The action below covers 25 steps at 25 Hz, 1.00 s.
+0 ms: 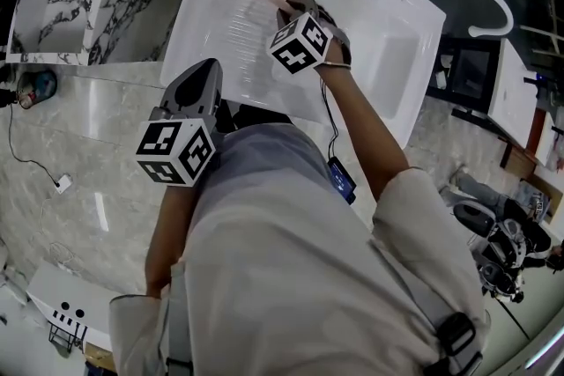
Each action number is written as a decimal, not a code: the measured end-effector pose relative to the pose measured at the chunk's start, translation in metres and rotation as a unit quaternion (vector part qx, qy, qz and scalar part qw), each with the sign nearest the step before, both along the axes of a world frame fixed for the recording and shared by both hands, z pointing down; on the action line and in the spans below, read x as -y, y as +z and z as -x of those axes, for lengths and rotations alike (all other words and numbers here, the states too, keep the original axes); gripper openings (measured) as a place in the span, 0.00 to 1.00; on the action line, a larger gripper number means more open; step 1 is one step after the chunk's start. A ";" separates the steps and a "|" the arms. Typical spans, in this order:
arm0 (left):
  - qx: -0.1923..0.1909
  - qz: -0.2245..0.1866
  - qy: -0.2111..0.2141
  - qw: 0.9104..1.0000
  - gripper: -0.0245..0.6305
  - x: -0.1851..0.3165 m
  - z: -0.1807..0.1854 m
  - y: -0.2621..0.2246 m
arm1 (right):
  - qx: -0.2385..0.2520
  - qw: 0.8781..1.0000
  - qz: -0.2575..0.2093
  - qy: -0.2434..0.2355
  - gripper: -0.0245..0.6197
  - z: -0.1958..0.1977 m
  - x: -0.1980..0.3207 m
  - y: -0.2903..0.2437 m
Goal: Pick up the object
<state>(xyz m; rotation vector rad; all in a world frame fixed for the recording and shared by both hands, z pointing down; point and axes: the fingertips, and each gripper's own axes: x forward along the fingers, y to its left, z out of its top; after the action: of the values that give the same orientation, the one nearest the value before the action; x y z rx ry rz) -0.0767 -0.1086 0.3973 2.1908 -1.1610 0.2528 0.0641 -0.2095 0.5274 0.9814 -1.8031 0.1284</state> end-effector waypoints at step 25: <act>-0.009 0.016 0.001 1.000 0.05 -0.003 -0.014 0.009 | 0.075 0.996 0.028 0.033 0.17 -0.007 -0.042 -0.006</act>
<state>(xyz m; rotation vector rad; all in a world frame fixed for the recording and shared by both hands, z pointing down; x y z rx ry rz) -0.0631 -0.1056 0.4065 2.1617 -1.1369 0.2515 0.0710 -0.1673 0.5213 1.0135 -1.8931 0.2995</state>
